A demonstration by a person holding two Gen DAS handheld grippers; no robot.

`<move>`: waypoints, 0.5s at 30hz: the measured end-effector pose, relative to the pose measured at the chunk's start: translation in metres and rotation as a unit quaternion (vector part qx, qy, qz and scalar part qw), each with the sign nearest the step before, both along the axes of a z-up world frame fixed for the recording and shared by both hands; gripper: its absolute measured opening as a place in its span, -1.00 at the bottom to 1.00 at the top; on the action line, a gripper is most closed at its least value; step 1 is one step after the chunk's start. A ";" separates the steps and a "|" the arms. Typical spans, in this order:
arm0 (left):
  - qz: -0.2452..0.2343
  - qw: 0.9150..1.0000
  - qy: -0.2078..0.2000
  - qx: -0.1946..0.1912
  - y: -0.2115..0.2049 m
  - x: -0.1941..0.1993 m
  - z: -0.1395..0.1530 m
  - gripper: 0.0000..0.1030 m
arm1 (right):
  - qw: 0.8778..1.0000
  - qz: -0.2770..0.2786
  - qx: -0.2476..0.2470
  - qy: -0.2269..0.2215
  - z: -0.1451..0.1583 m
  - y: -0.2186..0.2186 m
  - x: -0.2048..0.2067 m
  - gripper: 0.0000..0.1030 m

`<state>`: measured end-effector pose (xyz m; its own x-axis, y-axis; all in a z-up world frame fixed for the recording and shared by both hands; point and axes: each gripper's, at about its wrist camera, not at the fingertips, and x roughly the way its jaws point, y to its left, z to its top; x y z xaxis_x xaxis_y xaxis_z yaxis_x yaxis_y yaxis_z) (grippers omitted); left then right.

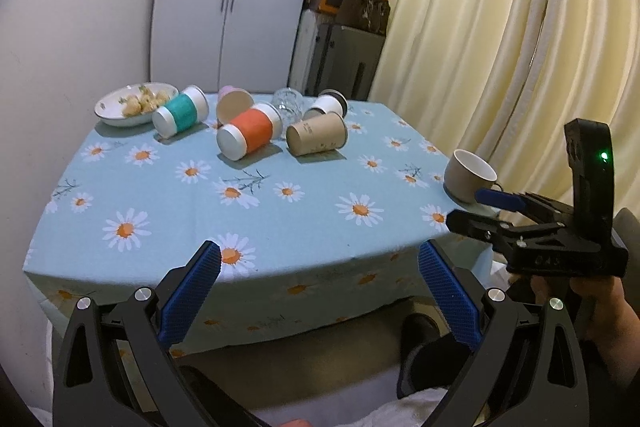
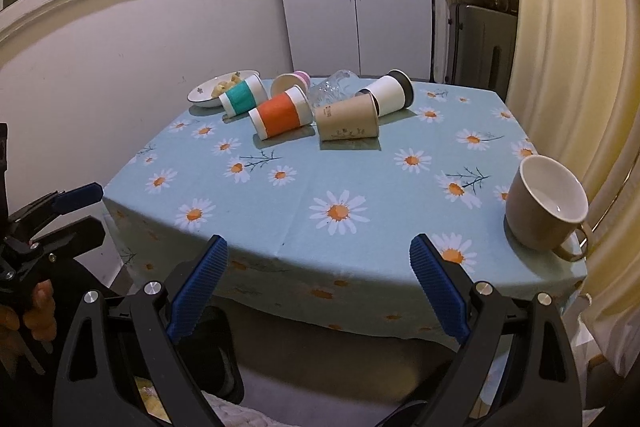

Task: Flip cup upright
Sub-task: 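Move the right gripper toward the fallen orange-banded white paper cup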

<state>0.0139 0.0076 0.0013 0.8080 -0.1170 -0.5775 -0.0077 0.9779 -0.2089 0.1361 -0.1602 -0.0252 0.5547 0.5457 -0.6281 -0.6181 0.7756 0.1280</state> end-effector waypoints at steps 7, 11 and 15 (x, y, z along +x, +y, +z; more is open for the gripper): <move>-0.029 0.998 0.034 0.038 0.019 0.049 0.012 0.87 | 0.996 0.002 0.054 0.067 0.015 0.008 0.057 0.77; -0.043 0.994 0.049 0.093 0.028 0.090 0.019 0.87 | 0.993 0.019 0.070 0.089 0.025 0.022 0.084 0.77; -0.072 0.988 0.077 0.117 0.043 0.137 0.020 0.86 | 0.992 0.018 0.070 0.102 0.032 0.036 0.110 0.77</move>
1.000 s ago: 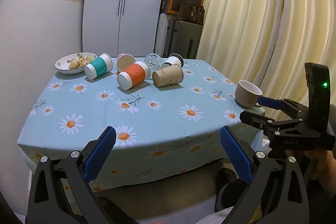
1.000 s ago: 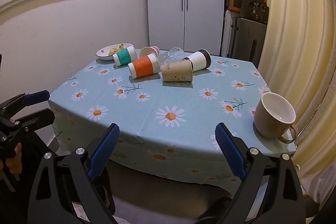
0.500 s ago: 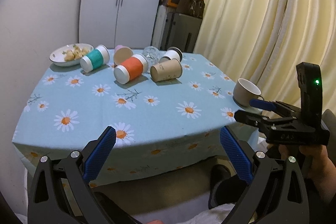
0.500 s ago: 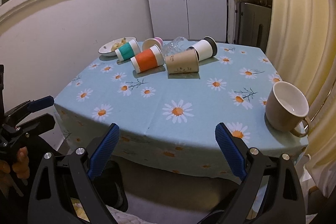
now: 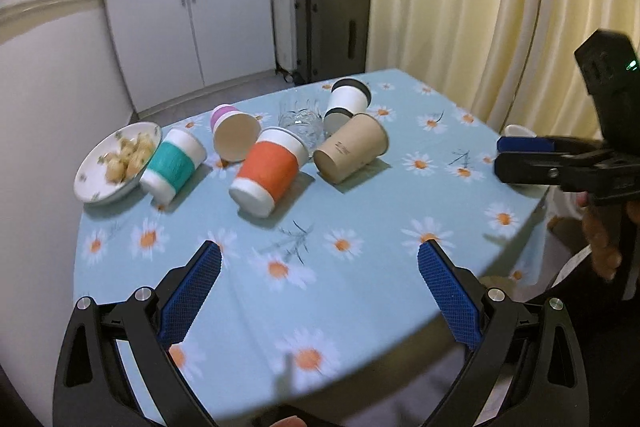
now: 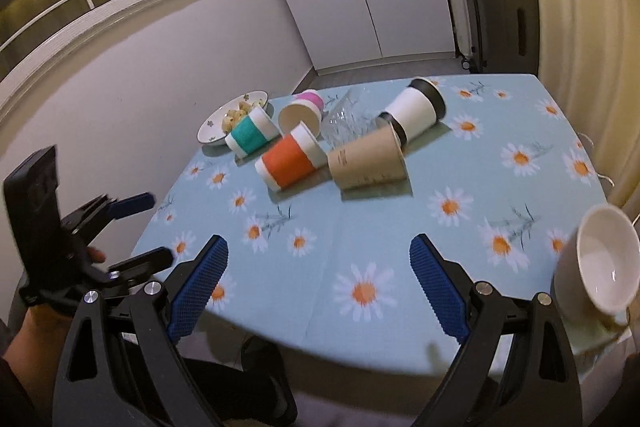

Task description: Flip cup upright

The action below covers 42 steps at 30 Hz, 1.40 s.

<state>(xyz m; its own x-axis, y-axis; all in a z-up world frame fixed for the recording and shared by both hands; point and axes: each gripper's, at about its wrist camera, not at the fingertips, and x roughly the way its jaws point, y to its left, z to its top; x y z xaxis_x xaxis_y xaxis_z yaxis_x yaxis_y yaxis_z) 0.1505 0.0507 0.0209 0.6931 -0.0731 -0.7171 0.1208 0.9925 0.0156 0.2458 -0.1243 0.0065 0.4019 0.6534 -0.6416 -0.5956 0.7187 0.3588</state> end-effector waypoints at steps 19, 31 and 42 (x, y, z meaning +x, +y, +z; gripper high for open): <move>-0.083 0.978 0.176 0.073 0.022 0.177 -0.061 0.46 | 0.968 -0.011 0.032 0.247 -0.063 0.038 0.102 0.77; -0.086 0.969 0.217 0.082 0.029 0.205 -0.078 0.21 | 0.957 -0.005 0.046 0.286 -0.076 0.038 0.105 0.77; -0.054 0.972 0.221 0.053 0.039 0.197 -0.061 0.20 | 0.954 -0.003 0.063 0.292 -0.074 0.035 0.104 0.77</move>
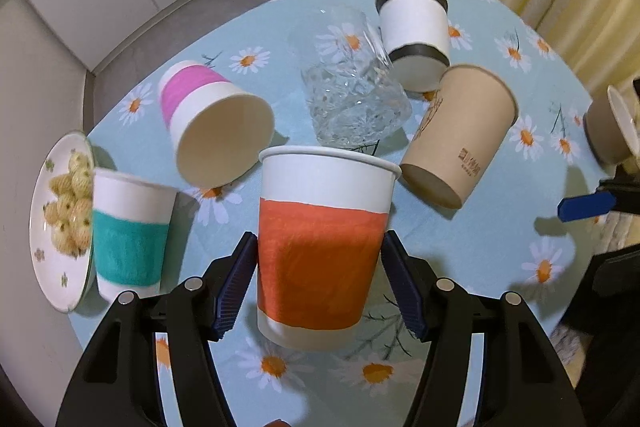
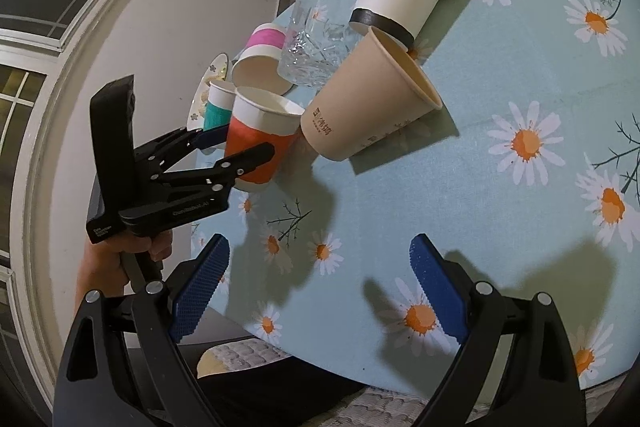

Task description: Flip cup upright

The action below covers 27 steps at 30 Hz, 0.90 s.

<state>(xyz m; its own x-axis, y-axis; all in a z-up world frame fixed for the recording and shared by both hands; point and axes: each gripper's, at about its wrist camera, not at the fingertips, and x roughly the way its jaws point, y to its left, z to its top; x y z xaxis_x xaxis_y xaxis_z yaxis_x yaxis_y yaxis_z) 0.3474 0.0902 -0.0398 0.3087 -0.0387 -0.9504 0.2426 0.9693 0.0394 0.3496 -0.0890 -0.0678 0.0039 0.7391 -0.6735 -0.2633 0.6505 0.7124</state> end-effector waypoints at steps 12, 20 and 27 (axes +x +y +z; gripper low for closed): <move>0.166 0.973 0.014 -0.157 0.006 -0.068 0.016 0.20 | 0.999 0.004 0.037 -0.001 0.016 -0.030 -0.012 0.77; 0.259 0.936 0.032 -0.237 -0.011 -0.107 -0.008 0.20 | 0.999 0.012 0.048 0.017 0.012 -0.041 -0.027 0.77; 0.278 0.921 0.044 -0.269 -0.044 -0.113 -0.020 0.20 | 0.998 0.000 0.066 0.023 0.012 -0.064 -0.034 0.77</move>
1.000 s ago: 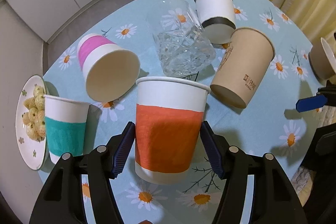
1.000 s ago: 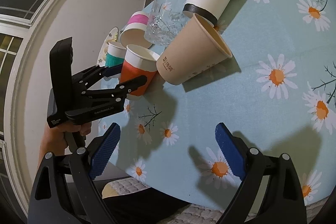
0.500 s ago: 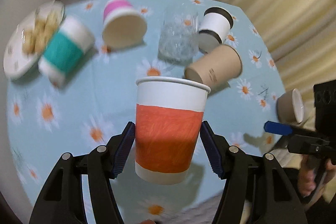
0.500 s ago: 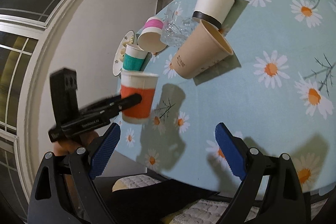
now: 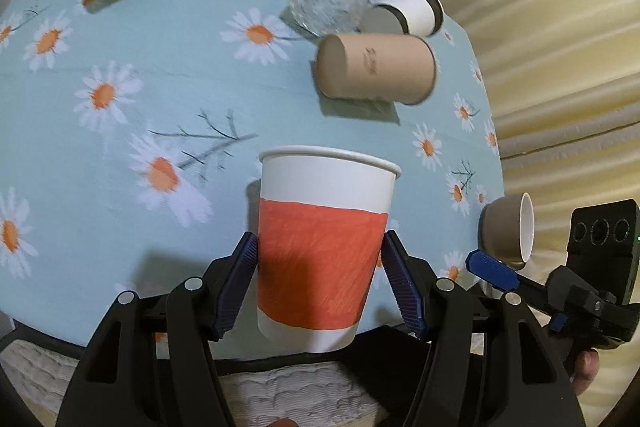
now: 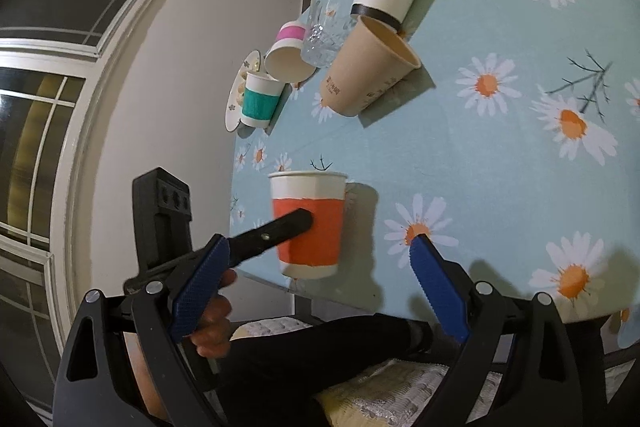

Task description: Flip cup upright

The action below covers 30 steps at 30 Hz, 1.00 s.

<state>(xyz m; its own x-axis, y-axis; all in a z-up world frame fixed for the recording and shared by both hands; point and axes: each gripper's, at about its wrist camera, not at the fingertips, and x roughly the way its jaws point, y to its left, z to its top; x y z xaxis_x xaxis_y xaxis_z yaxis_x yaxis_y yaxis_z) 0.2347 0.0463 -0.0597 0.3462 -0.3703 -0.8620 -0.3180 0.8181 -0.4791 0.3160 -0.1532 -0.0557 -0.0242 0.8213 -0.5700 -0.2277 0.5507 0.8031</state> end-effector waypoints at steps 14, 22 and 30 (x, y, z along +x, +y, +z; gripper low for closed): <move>0.013 0.999 0.021 0.020 -0.018 0.009 -0.012 0.38 | 1.000 -0.009 0.005 0.005 -0.008 -0.015 -0.005 0.77; 0.007 1.000 0.010 0.027 -0.008 0.003 -0.002 0.43 | 1.000 -0.004 -0.002 0.005 -0.011 -0.009 -0.007 0.77; 0.006 1.000 -0.014 0.024 0.008 -0.016 0.016 0.43 | 1.000 0.014 -0.024 -0.001 -0.017 0.011 -0.009 0.77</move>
